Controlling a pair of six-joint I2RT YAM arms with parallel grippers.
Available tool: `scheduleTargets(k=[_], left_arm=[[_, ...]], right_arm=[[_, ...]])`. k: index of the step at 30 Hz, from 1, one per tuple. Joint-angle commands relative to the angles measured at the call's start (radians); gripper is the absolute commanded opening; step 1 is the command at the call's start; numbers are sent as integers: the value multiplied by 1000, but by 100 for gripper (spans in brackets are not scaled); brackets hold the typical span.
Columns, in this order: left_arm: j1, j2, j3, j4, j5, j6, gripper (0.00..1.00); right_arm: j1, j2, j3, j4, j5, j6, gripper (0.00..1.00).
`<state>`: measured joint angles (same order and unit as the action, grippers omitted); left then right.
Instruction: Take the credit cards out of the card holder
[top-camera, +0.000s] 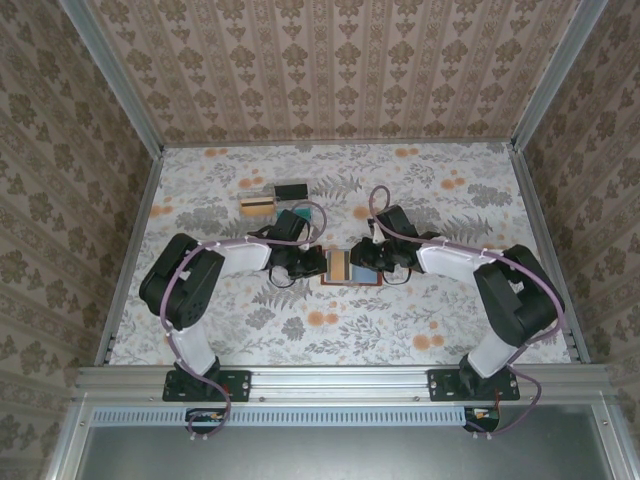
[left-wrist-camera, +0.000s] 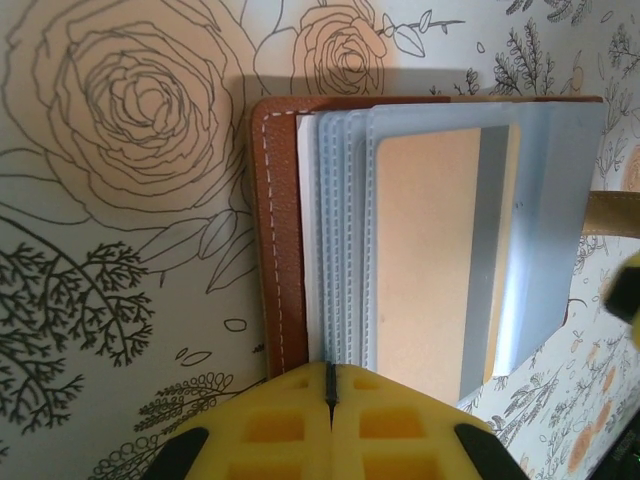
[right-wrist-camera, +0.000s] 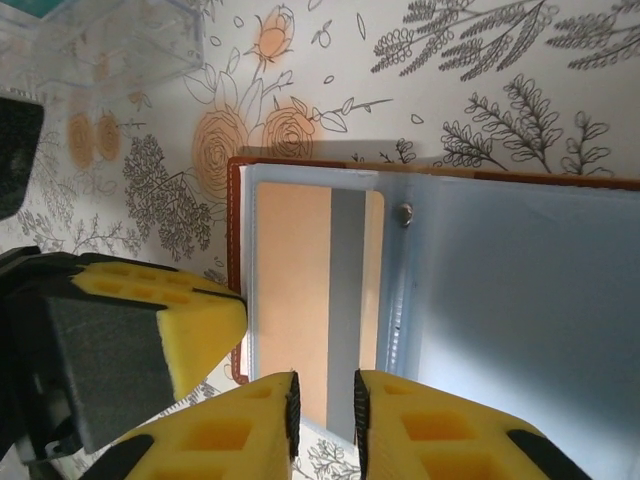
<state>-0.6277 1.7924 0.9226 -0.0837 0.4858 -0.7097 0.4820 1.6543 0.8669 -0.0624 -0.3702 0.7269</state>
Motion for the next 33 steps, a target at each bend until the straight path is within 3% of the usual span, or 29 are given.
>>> scheduleTargets(k=[1,20,33], left_arm=[[-9,20,29,-40,-11,24,6],[-19,23,39,-60,-17,24,3],[-26,18,40,-64,-22,24,2]], right_arm=[[-9,32,-12,48,-54,32,25],[-34,119,-42,144,-143,68,18],[-33,128,-36,116,-142,59,12]])
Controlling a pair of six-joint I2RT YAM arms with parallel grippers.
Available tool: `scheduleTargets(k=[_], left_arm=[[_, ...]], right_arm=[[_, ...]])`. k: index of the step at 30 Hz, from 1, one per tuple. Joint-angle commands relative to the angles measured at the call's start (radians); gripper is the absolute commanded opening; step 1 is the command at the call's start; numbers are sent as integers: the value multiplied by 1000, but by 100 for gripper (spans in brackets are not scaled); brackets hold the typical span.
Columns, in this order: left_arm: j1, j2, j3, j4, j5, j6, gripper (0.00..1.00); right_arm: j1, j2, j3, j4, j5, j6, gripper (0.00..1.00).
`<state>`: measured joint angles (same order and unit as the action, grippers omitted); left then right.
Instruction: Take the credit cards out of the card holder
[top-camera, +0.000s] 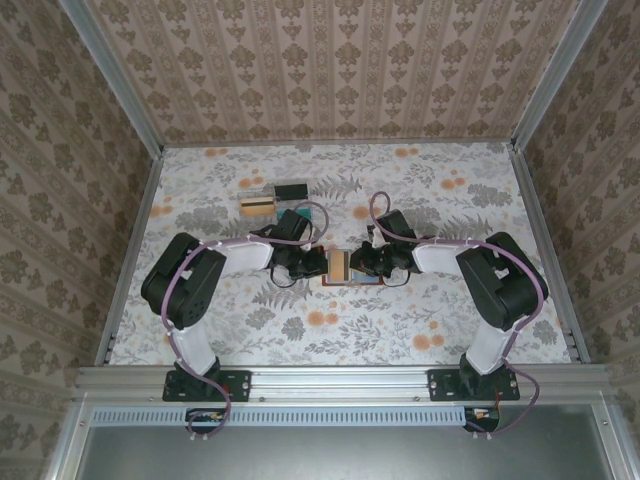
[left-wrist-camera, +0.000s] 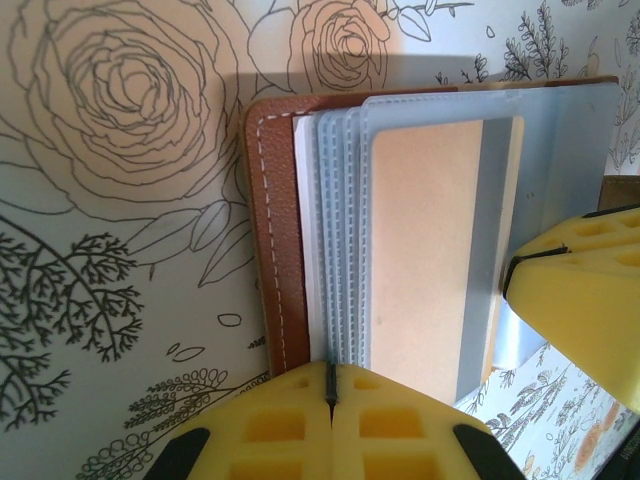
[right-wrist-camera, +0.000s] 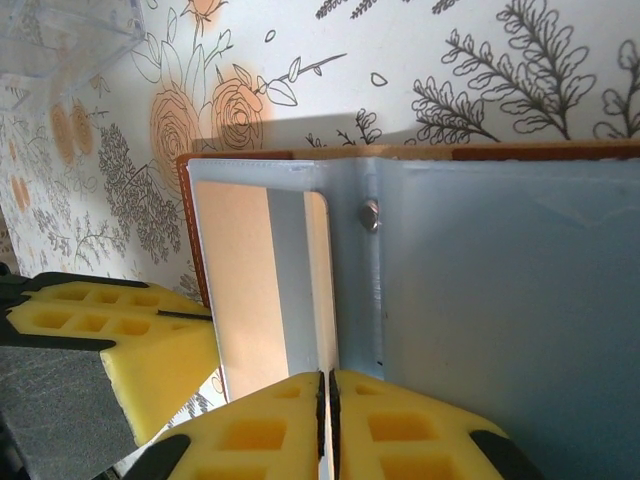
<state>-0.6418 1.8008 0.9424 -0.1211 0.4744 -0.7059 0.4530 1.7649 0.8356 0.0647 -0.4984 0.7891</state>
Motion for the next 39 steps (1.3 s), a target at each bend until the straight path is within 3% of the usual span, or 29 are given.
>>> scheduleTargets(k=[1,3,15,16,20,39], left_arm=[[-12,9,19,-26,-13,20,2],[-12,4,17,-31,-21,22,1],[-2,-66,33,-58,-47,29,3],[-4,-69,37,-53,-41,29,4],[-10,-58,51,-33,-17,33,5],[-19,39,46,-33,-10,32,4]], right_arm=[[-4,18,-3,-19,-13,-6,6],[-5,13,-3,-30,-2,-11,0],[-30,-54,-21,-71,22,-45,0],[-30,-47,-20,-64,12,-42,1],[-30,-27,-22,-35,-3,-27,22],[-26,24,-9,2,-48,-21,19]])
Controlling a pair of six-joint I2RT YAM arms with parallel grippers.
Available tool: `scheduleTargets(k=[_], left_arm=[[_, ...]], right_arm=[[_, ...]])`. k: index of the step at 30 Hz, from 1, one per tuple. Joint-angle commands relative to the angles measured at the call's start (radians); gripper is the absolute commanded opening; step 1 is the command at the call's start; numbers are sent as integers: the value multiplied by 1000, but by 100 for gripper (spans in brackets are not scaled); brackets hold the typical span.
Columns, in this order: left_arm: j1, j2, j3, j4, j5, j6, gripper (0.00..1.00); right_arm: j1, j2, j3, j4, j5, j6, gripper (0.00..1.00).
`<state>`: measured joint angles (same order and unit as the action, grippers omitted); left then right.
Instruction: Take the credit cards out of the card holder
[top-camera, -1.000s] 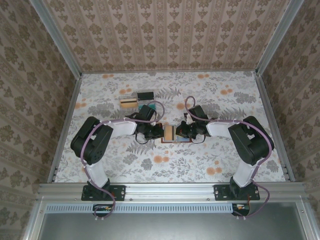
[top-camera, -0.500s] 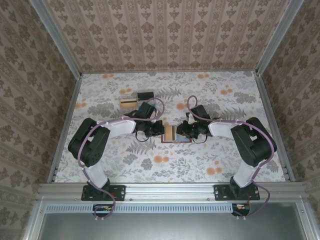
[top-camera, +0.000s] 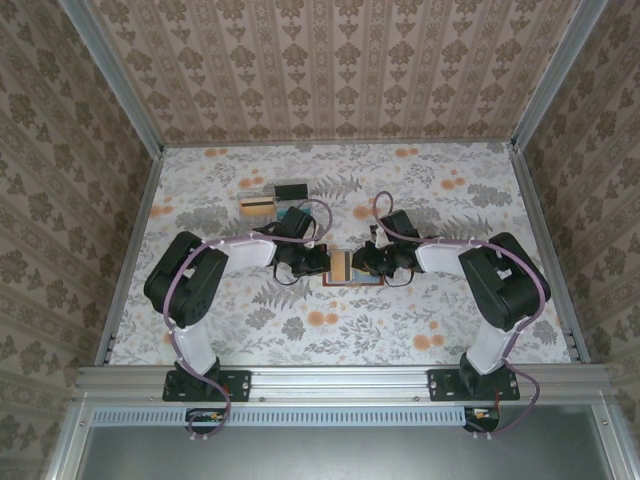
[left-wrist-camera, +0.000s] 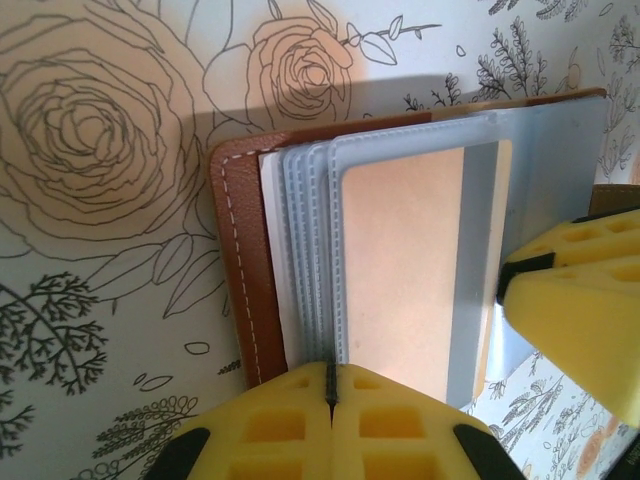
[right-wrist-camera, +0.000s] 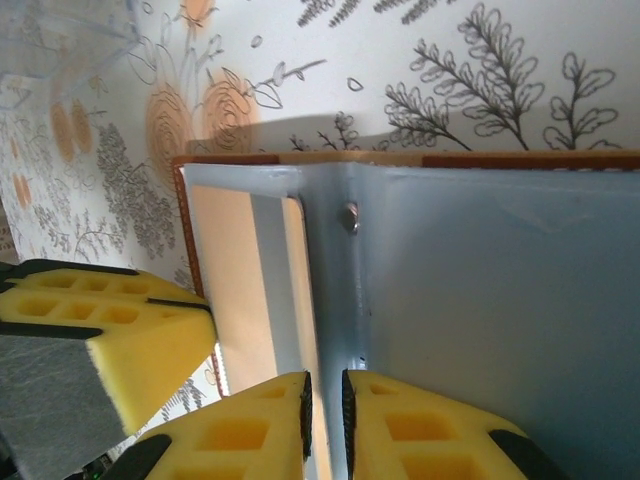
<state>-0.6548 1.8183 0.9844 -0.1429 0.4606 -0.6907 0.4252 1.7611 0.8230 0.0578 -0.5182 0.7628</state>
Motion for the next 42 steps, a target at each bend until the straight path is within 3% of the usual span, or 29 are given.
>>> scheduleTargets(k=[1,10,13,29,30,32,35,39,42], left_arm=[[-6,21,3,-13,6,16,4],[-15,29,19,-28,3,22,3],[-16,28,21,-36,-2,23,2],[1,17,6,-58,-24,21,0],[0,18,7,-58,-25,21,0],[-1,21,10,-57,-17,22,0],[-4,23,14,-57,-13,23,0],[-6,23,13,-58,-9,24,0],[-6,22,13,-59,-7,25,0]], right_arm=[[1,31,4,7,-27,6,19],[9,43,14,26,-54,10,17],[9,39,15,20,-50,7,0],[-50,-36,-50,-5,-41,-22,0],[-50,-30,-50,4,-47,-18,1],[-51,-16,-50,28,-55,-6,19],[-49,5,-49,74,-67,19,31],[-45,36,-40,112,-75,39,31],[-45,51,-38,121,-79,44,25]])
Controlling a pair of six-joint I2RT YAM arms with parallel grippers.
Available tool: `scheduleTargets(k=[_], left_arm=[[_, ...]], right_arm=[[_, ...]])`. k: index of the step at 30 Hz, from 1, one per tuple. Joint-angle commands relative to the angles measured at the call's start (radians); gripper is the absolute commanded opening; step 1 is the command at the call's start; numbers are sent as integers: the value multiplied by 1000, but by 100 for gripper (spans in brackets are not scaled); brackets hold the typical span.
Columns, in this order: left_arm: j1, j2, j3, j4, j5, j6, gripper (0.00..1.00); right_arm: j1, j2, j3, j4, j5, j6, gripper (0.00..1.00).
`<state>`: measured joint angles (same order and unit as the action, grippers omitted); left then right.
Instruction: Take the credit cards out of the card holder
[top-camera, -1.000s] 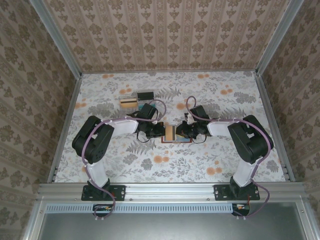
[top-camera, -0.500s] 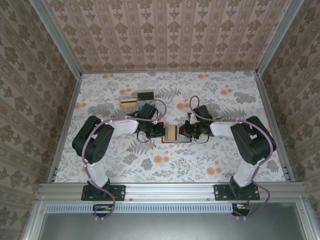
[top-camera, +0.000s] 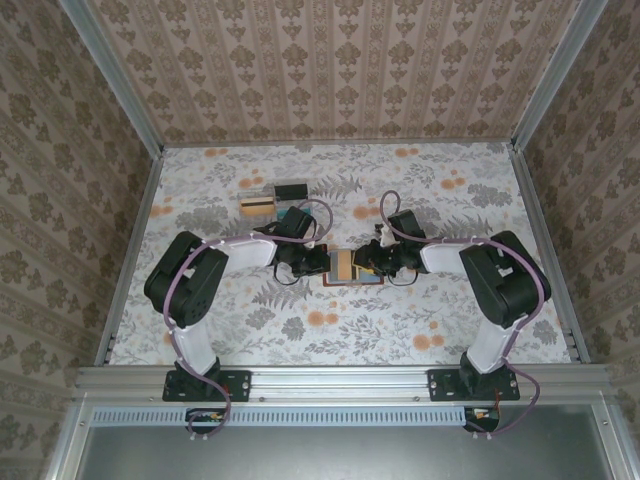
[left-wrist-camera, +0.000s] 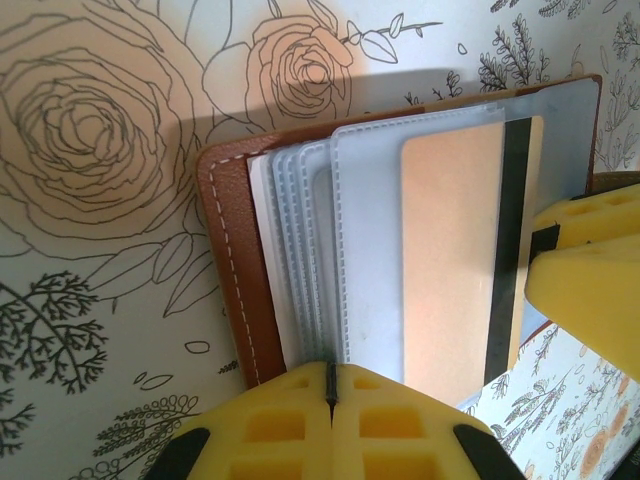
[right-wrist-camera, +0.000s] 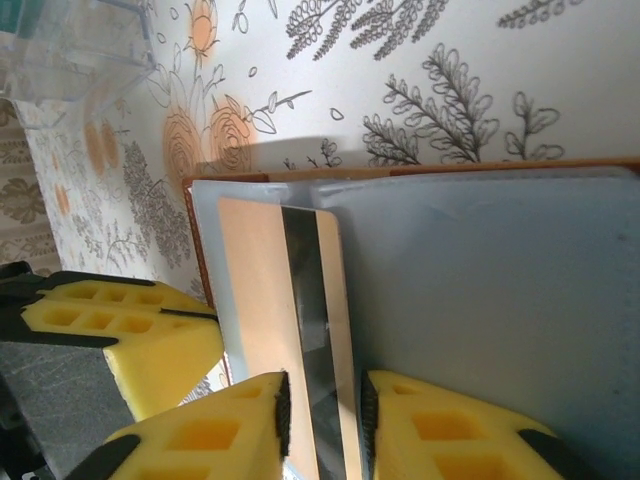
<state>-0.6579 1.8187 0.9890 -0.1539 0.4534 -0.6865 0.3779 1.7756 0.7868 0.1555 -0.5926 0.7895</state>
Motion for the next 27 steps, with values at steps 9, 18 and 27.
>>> scheduleTargets(k=[9,18,27], left_arm=[[-2,17,10,-58,-7,26,0],[12,-1,-7,-61,-7,32,0],[17,-13,-7,-62,-8,36,0]], right_arm=[[-9,16,-14,-20,15,-18,0],[-85,-75,-72,-99,9,-94,0],[-145,-171,-97,-166,-2,-144,0]])
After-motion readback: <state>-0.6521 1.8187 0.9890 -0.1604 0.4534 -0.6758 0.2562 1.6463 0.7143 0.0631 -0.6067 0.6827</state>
